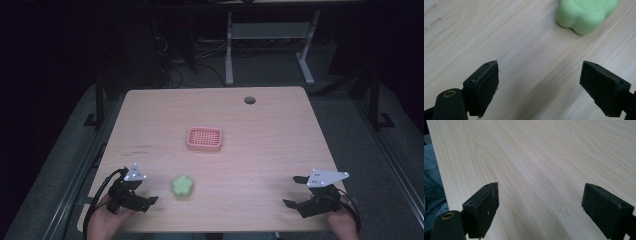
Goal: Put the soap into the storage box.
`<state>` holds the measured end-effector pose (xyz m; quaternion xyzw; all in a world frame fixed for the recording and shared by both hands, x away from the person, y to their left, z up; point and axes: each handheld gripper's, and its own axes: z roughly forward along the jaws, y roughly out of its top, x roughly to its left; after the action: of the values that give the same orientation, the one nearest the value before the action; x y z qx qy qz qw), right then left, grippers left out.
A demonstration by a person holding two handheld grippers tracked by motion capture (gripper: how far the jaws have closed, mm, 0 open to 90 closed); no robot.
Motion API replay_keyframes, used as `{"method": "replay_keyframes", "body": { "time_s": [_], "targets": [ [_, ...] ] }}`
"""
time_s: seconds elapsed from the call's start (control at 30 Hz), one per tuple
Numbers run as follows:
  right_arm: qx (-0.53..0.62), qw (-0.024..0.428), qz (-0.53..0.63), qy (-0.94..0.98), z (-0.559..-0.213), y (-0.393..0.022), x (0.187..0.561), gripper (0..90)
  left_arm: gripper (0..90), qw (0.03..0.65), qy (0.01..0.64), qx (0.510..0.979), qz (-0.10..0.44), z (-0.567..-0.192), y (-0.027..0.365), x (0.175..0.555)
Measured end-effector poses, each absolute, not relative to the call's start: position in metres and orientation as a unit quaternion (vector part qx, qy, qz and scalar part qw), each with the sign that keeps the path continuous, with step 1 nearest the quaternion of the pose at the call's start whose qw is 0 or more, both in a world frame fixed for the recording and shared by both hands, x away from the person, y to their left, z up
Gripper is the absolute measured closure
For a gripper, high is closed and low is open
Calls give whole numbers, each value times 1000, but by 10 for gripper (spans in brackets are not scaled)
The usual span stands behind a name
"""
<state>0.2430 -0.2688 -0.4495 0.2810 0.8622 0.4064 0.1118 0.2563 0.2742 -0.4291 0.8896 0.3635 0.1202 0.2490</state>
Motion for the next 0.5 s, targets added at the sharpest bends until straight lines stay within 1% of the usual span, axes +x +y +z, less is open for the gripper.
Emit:
{"method": "replay_keyframes", "body": {
  "time_s": [0.33,0.5],
  "targets": [
    [287,111,404,861,-451,-271,243,138,155,217,337,910,107,-425,266,261],
    [291,116,408,858,-451,-274,242,138,155,207,316,921,95,-424,251,267]
  ]
}}
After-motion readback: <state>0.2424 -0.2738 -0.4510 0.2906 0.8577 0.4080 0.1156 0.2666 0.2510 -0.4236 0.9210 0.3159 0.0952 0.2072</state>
